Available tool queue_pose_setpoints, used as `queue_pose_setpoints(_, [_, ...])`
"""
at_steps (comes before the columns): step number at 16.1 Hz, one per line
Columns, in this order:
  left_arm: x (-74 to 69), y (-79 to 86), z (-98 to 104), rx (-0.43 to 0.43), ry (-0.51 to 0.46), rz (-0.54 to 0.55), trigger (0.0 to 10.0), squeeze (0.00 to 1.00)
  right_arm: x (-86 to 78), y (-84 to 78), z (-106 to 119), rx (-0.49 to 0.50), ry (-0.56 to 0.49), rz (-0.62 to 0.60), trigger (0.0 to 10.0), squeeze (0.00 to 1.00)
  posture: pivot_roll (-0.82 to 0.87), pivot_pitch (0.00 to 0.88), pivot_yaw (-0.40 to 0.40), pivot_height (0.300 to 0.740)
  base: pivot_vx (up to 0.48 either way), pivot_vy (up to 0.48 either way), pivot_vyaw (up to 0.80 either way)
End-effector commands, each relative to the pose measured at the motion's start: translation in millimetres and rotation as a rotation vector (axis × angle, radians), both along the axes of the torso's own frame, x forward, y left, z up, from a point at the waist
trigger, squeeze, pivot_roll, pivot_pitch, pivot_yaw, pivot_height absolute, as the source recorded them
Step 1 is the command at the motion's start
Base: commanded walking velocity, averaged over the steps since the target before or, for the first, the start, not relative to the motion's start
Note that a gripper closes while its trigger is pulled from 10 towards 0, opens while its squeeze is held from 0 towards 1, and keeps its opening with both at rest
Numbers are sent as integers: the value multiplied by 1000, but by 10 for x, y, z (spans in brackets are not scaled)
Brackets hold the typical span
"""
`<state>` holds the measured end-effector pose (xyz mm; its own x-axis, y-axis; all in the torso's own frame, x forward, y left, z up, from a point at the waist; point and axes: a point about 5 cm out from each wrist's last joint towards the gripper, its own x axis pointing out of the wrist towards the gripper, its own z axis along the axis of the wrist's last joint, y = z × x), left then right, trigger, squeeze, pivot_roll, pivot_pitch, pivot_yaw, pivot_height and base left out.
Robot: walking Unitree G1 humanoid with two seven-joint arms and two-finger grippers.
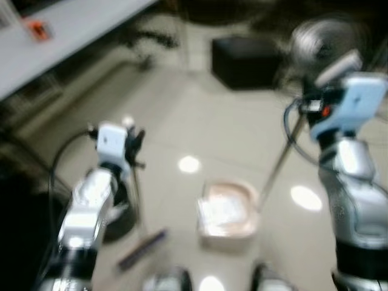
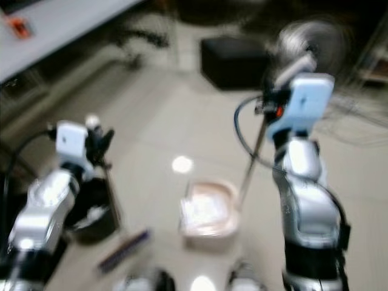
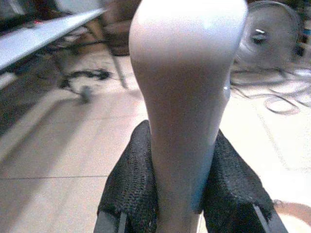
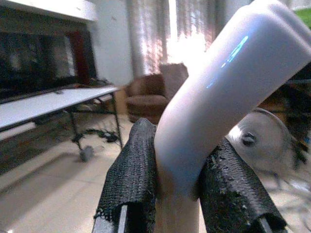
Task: Sweep floor
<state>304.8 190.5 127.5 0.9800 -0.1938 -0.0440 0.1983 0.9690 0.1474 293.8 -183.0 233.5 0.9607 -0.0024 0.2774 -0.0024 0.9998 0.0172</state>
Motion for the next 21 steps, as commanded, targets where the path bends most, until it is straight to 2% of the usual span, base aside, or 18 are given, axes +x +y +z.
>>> queue_pose_setpoints(1, [-27,12,176,11,-67,13,10000,0,-23,55,178,-5,-40,41,10000,0,-65,41,109,740,0,0,0])
queue_pose_setpoints(3, [-73,29,158,19,-50,34,10000,0,-24,106,247,-8,-29,74,10000,0,-65,36,104,740,0,0,0])
queue_pose_setpoints(7, [-101,-15,181,31,-44,29,10000,0,-37,96,316,7,-17,83,10000,0,-68,24,107,740,0,0,0])
queue_pose_setpoints(16, [-130,-58,161,41,-25,20,10000,0,-86,82,276,72,5,83,10000,0,-68,13,109,740,0,338,0])
queue_pose_setpoints(21, [-179,3,130,54,-4,38,10000,0,-104,11,228,160,-1,44,10000,0,-62,22,112,740,0,355,0])
